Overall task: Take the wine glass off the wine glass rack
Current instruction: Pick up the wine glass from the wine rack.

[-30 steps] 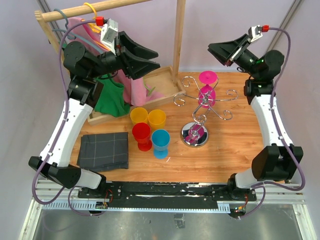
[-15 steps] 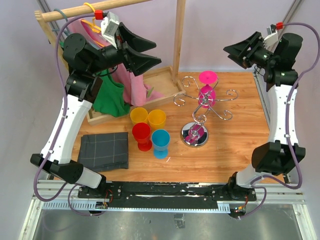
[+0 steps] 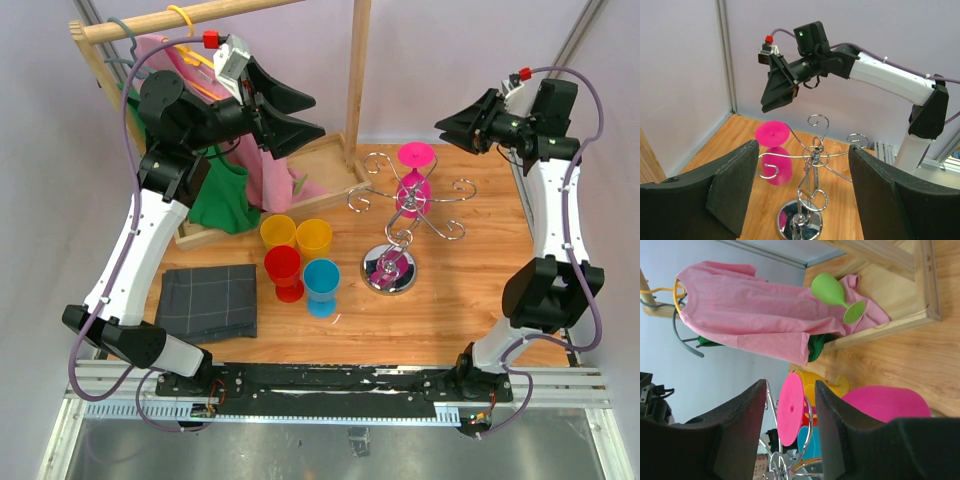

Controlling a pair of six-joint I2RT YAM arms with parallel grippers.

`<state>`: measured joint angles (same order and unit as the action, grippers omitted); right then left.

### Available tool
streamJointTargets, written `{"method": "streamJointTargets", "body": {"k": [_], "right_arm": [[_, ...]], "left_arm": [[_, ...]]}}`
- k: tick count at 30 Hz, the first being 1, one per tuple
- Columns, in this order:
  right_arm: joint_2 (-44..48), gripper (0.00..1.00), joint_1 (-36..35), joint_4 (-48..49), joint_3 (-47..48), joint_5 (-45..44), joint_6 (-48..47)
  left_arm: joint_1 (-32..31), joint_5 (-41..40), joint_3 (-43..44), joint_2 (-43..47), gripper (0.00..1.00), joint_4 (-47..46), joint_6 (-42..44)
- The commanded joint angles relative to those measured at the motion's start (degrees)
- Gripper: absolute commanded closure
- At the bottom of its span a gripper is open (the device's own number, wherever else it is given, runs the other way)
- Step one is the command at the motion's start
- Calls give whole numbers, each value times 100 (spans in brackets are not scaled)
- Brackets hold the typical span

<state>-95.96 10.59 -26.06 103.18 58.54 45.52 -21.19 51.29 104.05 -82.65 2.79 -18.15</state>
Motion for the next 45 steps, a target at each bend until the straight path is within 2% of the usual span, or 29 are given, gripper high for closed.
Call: {"method": "streamJointTargets", "body": {"k": [1,4,24,45], "right_arm": [[-74,59,91,554,-261,612,379],[-91,65,86,1018,-507,781,710],[-82,66,-34,980,-704,1106,555],[98,72,-224,720,-938,1256,285]], "left_arm": [[-26,159,17,70,23,-276,-100],[-26,180,45,48,24,-279,-135],[-26,220,14,73,25,-323,-192],[-27,246,-38,149,27,-322,-196]]}}
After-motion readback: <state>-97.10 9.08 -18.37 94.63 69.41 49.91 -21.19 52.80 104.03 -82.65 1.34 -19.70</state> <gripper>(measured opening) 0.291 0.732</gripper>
